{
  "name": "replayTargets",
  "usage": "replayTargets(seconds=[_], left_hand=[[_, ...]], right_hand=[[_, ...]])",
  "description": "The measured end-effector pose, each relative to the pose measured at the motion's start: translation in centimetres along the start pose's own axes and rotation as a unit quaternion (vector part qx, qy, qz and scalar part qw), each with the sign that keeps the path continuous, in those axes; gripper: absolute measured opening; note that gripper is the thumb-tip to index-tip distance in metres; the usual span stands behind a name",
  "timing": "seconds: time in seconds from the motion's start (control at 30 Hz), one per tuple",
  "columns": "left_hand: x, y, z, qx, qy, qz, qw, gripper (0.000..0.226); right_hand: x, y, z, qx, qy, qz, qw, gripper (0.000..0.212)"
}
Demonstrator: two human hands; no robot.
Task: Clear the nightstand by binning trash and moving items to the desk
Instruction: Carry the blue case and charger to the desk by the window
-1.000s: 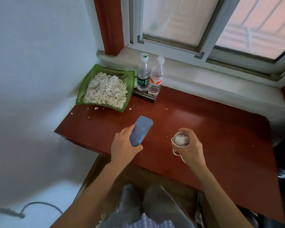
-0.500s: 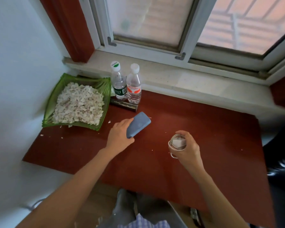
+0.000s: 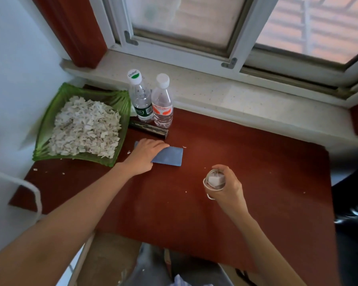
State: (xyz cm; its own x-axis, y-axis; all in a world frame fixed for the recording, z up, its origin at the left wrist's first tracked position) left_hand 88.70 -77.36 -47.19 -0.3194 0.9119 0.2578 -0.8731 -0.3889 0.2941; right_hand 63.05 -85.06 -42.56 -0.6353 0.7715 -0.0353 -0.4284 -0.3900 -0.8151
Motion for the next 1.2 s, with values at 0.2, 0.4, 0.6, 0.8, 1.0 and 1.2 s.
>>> replayTargets(seconds=[0.2,0.4,0.6,0.8,1.0,1.2], left_hand=[[-0.4,-0.8,-0.5,-0.019,-0.008,-0.002,1.000,0.079],[-0.8,-2.1,-0.1,-0.026,-0.003,0.027,0.999,0.078],[-0.2,-2.4,0.2,-0.039,0.003,0.043,0.998,0.077],[1.2,-2.5,0.2,-0.054,0.031,0.053,0.997,0.075],[6.5,-1.0,3.0,0.018,0.218,0.080,0.972,0.051],[13.2,-1.8,4.7,0.012,0.325,0.144,0.935,0.040]], right_hand=[[-0.5,0.1,-1.2,-0.004,-0.012,0.002,1.000,0.049],[-1.0,-0.1,-2.1,-0.003,-0.028,0.003,1.000,0.050],[-1.7,-1.0,-2.9,0.001,-0.030,0.012,0.999,0.048],[-2.2,-2.4,-4.0,0.007,-0.029,0.032,0.999,0.048],[-2.3,-4.8,-7.1,0.027,-0.051,0.089,0.994,0.047],[-2.8,-7.7,-13.8,0.065,-0.133,0.163,0.975,0.048]])
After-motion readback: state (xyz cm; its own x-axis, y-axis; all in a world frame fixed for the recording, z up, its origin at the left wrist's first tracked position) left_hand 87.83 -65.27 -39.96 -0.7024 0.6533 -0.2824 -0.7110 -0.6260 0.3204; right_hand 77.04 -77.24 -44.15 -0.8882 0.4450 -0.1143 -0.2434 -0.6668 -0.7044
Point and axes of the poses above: each hand's wrist, its own x-axis away from the middle knuckle, its own z-axis out of the back of the hand, y = z × x, the point moved 6 cm from there along -x, towards the middle knuckle, and after that the axes turned 13 degrees about z, right-handed, at the moved point
